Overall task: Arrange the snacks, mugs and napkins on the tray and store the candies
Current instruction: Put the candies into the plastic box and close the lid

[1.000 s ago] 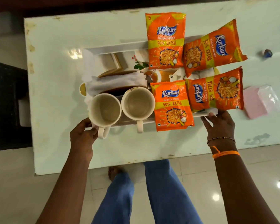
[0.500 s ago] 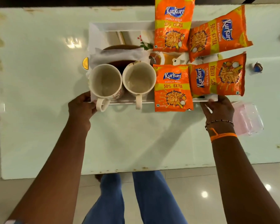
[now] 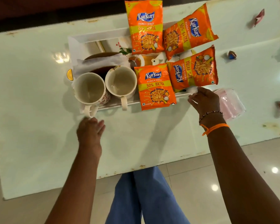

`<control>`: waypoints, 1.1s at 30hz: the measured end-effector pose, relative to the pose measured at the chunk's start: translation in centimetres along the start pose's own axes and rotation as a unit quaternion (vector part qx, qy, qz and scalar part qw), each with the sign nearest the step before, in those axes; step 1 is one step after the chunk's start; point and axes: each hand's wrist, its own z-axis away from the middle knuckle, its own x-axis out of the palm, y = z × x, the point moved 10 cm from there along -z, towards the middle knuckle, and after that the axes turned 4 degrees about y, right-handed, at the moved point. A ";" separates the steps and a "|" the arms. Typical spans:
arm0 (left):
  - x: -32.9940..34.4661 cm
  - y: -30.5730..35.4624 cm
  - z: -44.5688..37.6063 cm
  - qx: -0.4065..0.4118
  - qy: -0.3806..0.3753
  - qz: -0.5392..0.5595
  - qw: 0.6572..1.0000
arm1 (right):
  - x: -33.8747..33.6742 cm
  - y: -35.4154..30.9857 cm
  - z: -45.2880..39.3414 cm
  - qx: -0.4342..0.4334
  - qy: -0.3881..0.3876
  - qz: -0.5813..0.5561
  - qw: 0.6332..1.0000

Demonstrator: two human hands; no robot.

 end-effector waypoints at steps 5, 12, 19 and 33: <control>4.3 -4.9 7.7 -0.066 -0.184 -0.117 0.974 | -6.1 -5.9 2.9 -0.275 0.162 0.312 0.895; 9.6 -8.3 15.4 -0.041 -0.347 -0.233 0.907 | -9.9 -3.9 -0.9 -0.168 0.119 0.561 0.802; 13.9 -10.5 17.4 -0.014 -0.364 -0.286 0.887 | -9.9 1.0 3.1 -0.009 -0.034 0.068 0.997; 25.6 -11.0 19.4 0.114 -0.361 -0.327 0.866 | -12.7 -4.6 2.9 -0.208 -0.131 0.159 0.956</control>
